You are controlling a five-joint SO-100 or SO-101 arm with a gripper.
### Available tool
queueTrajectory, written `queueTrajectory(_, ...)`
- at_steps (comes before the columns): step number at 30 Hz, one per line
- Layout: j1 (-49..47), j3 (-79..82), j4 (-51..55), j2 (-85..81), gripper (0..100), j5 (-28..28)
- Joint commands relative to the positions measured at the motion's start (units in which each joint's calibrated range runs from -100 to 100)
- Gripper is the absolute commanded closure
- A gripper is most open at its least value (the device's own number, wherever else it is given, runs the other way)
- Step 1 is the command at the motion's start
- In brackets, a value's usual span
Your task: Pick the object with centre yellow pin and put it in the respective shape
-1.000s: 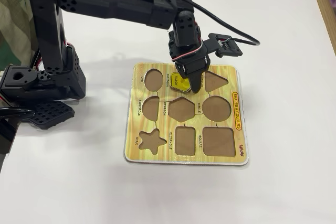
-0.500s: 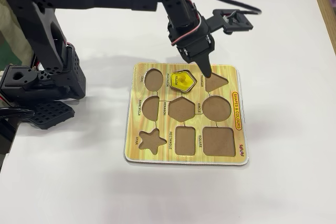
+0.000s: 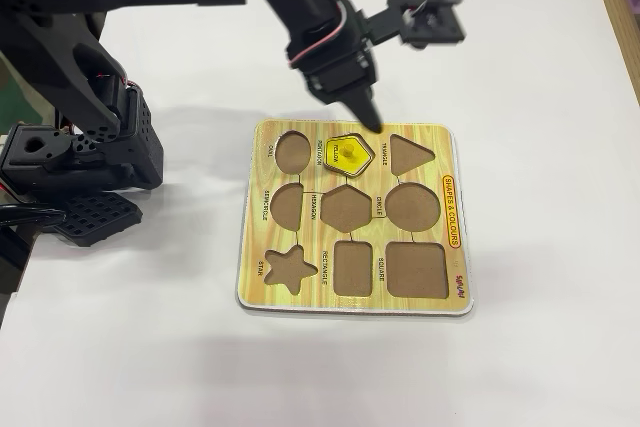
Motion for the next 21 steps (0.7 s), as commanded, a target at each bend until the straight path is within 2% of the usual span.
queueTrajectory(1, 0.5, 4.3, -0.6, -7.0, 84, -1.8)
queueTrajectory(14, 1.1, 14.4, -0.6, -20.1, 84, -1.8)
queueTrajectory(21, 1.1, 23.7, -0.6, -33.0, 84, -1.8)
